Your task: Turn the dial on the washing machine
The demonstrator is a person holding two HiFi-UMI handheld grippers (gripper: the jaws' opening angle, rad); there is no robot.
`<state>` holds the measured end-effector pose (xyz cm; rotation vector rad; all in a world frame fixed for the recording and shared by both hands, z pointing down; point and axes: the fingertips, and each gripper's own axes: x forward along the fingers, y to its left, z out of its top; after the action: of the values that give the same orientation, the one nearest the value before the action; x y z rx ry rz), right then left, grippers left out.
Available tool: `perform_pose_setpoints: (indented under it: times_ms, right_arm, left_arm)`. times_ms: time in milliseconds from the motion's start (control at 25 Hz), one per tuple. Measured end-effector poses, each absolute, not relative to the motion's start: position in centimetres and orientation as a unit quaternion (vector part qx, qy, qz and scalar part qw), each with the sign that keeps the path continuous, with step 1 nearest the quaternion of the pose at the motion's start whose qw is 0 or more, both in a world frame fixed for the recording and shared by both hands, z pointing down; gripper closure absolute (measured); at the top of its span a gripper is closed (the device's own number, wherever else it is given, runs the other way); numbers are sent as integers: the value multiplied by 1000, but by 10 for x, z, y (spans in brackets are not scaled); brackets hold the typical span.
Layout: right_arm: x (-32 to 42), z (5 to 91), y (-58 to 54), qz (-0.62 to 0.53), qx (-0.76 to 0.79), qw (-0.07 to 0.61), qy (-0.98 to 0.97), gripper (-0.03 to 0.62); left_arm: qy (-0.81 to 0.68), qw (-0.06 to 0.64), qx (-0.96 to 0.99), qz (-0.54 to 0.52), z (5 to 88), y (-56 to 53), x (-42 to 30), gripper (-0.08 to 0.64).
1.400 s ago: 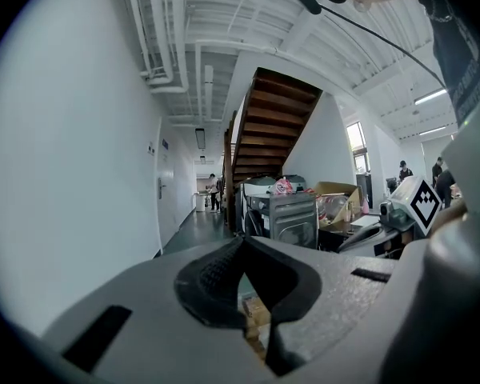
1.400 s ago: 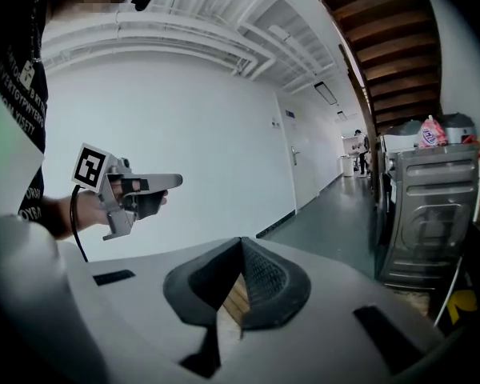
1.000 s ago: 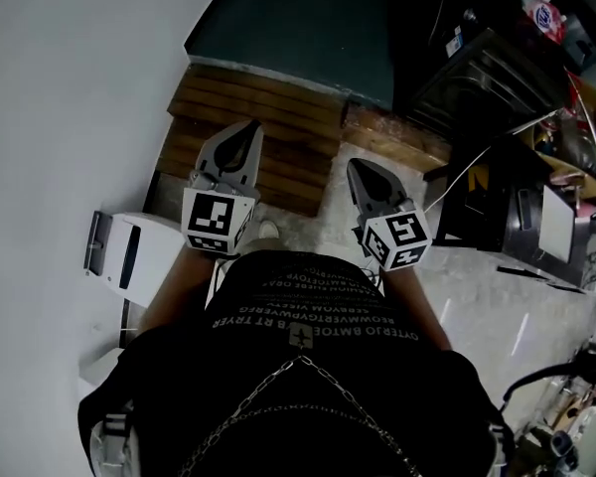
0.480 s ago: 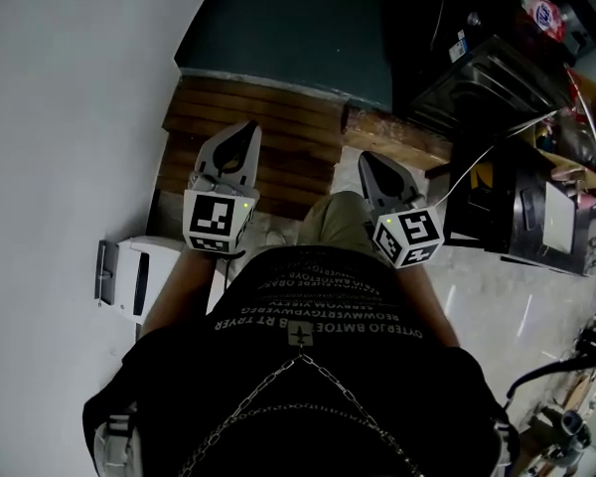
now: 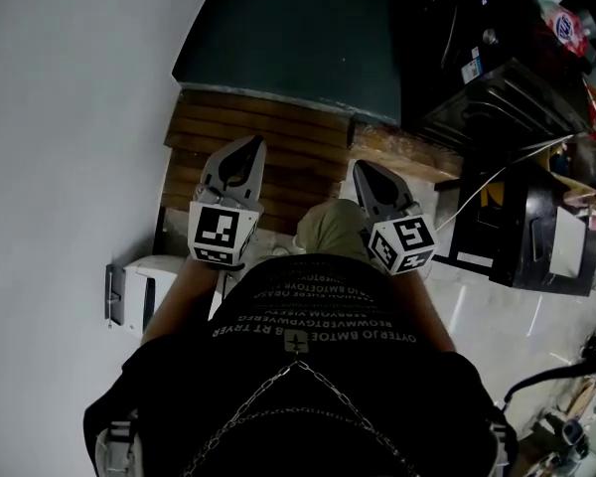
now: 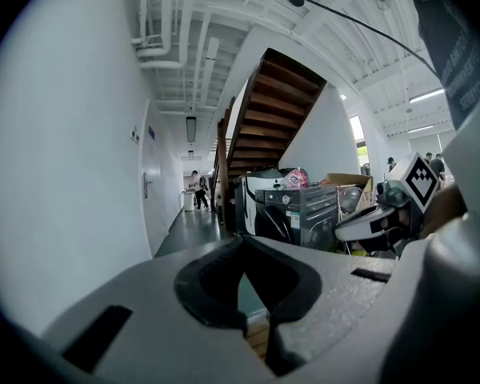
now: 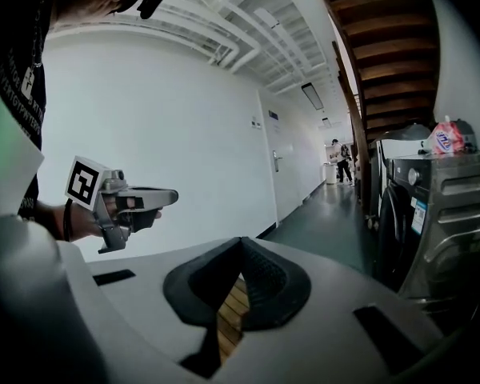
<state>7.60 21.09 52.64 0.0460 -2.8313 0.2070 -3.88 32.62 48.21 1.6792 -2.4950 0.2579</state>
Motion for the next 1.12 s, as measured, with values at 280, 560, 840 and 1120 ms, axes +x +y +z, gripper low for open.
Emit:
perform_pose_setpoints:
  times_ms: [280,560,840,1120]
  right_arm:
    - [31,519,110,100,21,167,-981,595]
    - [4,449,18,95,8,156,-983,595]
    - [-11,426,-27,97,25,140,-985,595]
    - [-20,437,-79,123,77,144,-979,595]
  left_arm:
    - [-818,69,562,95,462,211,-92,554]
    - [-821,53,561,93,382,127,-110,554]
    - [-817,55,564,108,354,92,-127,554]
    - [-791,50,600,109,351,25,-155,554]
